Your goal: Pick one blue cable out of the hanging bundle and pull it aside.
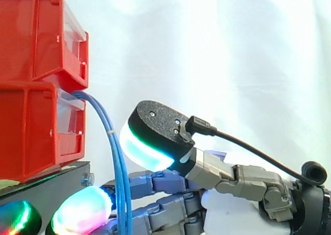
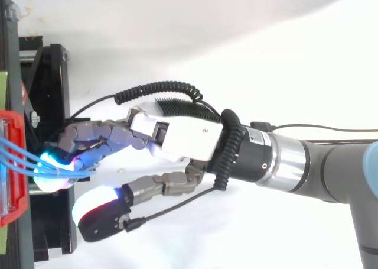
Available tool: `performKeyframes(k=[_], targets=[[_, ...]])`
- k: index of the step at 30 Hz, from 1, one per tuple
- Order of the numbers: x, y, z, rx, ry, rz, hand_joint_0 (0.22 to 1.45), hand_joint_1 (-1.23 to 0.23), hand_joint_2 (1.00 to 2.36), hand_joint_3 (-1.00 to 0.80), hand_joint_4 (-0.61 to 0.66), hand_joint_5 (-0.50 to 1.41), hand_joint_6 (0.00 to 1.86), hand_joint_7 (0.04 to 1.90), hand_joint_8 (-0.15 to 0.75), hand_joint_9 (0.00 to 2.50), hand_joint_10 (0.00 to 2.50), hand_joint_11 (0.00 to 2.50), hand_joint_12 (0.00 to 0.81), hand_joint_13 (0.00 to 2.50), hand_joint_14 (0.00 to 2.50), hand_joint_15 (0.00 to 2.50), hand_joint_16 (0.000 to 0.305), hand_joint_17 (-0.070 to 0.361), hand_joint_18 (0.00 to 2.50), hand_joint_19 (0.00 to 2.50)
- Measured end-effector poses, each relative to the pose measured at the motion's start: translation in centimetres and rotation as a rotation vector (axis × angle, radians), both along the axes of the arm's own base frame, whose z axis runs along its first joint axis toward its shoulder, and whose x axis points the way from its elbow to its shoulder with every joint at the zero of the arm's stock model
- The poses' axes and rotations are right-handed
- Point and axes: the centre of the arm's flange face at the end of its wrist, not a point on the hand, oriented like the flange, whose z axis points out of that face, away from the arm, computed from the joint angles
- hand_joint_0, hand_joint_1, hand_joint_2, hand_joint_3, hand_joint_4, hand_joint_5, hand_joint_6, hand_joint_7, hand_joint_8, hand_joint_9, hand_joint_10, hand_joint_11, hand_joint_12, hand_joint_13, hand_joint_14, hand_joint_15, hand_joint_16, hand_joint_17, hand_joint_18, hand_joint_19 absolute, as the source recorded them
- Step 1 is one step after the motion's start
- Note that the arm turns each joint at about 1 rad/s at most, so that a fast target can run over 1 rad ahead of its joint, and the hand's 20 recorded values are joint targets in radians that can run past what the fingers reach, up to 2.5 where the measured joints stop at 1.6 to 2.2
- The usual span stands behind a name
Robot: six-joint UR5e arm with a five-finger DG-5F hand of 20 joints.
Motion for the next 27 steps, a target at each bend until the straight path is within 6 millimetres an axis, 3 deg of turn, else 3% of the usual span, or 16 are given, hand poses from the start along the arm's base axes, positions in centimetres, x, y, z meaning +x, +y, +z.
performKeyframes(k=[11, 27], targets=[[0.2, 0.6, 1.0, -0.011, -0.025, 0.015, 0.53, -0.51, 1.01, -0.43, 0.36, -0.12, 0.50, 1.11, 0.318, 0.81, 0.01, 0.47, 0.361, 0.51, 0.01, 0.19, 0.058, 0.131, 0.54, 0.30], [-0.2, -1.1, 3.7, 0.057, -0.009, 0.044, 0.56, -0.52, 1.01, -0.38, 0.31, -0.11, 0.50, 1.20, 0.316, 0.83, 0.01, 0.47, 0.356, 0.51, 0.01, 0.19, 0.056, 0.127, 0.54, 0.31]])
